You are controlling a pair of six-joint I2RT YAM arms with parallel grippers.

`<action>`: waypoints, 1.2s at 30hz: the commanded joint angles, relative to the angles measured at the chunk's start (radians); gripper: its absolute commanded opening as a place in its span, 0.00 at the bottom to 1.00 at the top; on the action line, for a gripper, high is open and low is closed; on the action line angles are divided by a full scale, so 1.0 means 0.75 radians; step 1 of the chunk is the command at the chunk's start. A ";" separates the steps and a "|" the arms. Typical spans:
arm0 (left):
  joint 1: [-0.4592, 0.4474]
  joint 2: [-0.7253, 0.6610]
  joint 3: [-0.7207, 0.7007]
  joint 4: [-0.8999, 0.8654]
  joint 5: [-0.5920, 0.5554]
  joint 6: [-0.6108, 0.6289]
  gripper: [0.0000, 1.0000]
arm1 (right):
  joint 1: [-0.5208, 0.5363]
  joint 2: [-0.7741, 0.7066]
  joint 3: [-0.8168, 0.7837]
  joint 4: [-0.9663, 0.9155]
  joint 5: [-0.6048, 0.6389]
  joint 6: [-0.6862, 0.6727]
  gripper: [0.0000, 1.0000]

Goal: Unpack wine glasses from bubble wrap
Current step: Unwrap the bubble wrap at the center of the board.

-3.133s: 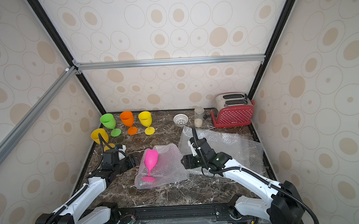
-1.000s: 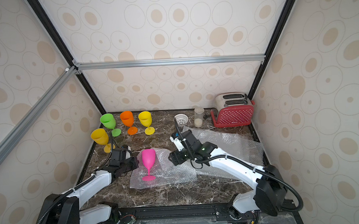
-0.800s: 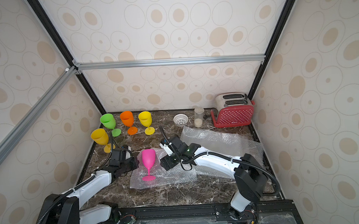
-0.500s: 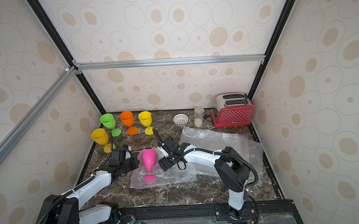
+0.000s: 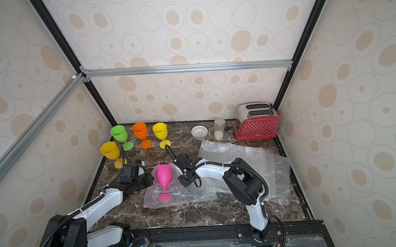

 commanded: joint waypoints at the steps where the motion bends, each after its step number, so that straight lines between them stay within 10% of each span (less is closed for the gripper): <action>1: -0.005 -0.011 0.031 -0.027 -0.043 0.010 0.00 | -0.010 -0.040 0.019 -0.044 0.011 -0.012 0.08; 14: 0.049 0.001 0.021 -0.062 -0.142 -0.026 0.00 | -0.281 -0.378 -0.257 0.132 -0.380 0.203 0.00; 36: 0.202 0.022 -0.011 -0.089 -0.131 -0.070 0.00 | -0.567 -0.393 -0.440 0.197 -0.295 0.338 0.00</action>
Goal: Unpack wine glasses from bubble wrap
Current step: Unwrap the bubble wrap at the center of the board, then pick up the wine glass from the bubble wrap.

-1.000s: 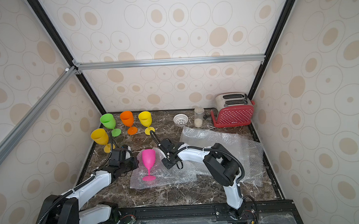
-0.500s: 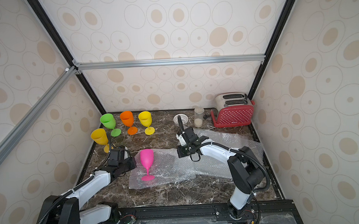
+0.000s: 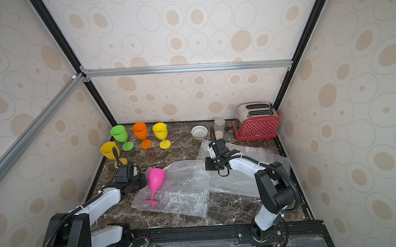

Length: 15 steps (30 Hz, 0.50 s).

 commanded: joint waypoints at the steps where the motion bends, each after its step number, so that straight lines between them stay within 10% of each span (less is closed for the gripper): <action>1: 0.030 -0.023 0.009 -0.056 -0.060 -0.031 0.00 | -0.005 0.031 -0.025 -0.027 0.097 -0.009 0.00; 6: 0.035 -0.049 0.061 -0.118 -0.013 -0.017 0.20 | -0.005 0.069 -0.002 -0.065 0.082 -0.041 0.04; 10: 0.036 -0.169 0.136 -0.238 -0.058 0.001 0.40 | 0.002 0.041 -0.006 -0.054 0.048 -0.042 0.30; 15: 0.035 -0.278 0.252 -0.381 0.010 0.060 0.45 | 0.007 -0.020 0.001 -0.065 0.027 -0.055 0.37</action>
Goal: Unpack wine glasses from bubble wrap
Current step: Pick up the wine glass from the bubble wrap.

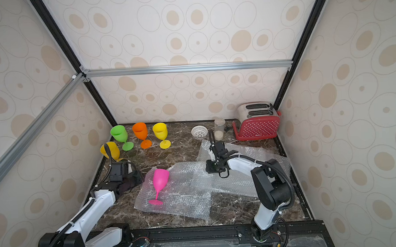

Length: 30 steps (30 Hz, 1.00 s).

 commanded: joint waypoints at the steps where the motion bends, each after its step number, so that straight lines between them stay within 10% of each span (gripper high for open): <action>1: 0.009 -0.059 0.090 -0.127 0.108 0.055 0.45 | 0.007 -0.080 0.009 -0.032 -0.009 -0.019 0.39; 10: -0.170 -0.222 -0.005 -0.177 0.282 -0.034 0.43 | 0.009 -0.242 0.012 -0.105 0.045 -0.033 0.42; 30: -0.562 0.067 -0.126 -0.077 0.009 -0.188 0.35 | 0.010 -0.380 -0.029 -0.155 0.134 -0.060 0.52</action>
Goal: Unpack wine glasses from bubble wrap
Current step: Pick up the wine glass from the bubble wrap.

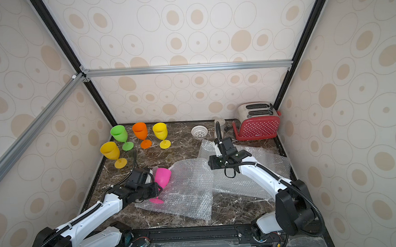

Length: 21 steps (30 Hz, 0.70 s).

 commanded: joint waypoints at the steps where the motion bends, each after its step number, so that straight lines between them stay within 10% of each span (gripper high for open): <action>1: -0.034 0.046 0.000 0.013 -0.078 -0.027 0.33 | 0.005 0.008 -0.016 0.000 -0.009 -0.007 0.52; 9: -0.040 0.048 0.006 -0.064 -0.241 -0.094 0.10 | -0.017 0.002 -0.030 -0.015 0.017 -0.026 0.62; 21: -0.040 -0.054 0.140 -0.136 -0.200 -0.058 0.08 | -0.052 0.000 -0.057 0.015 -0.086 -0.015 0.62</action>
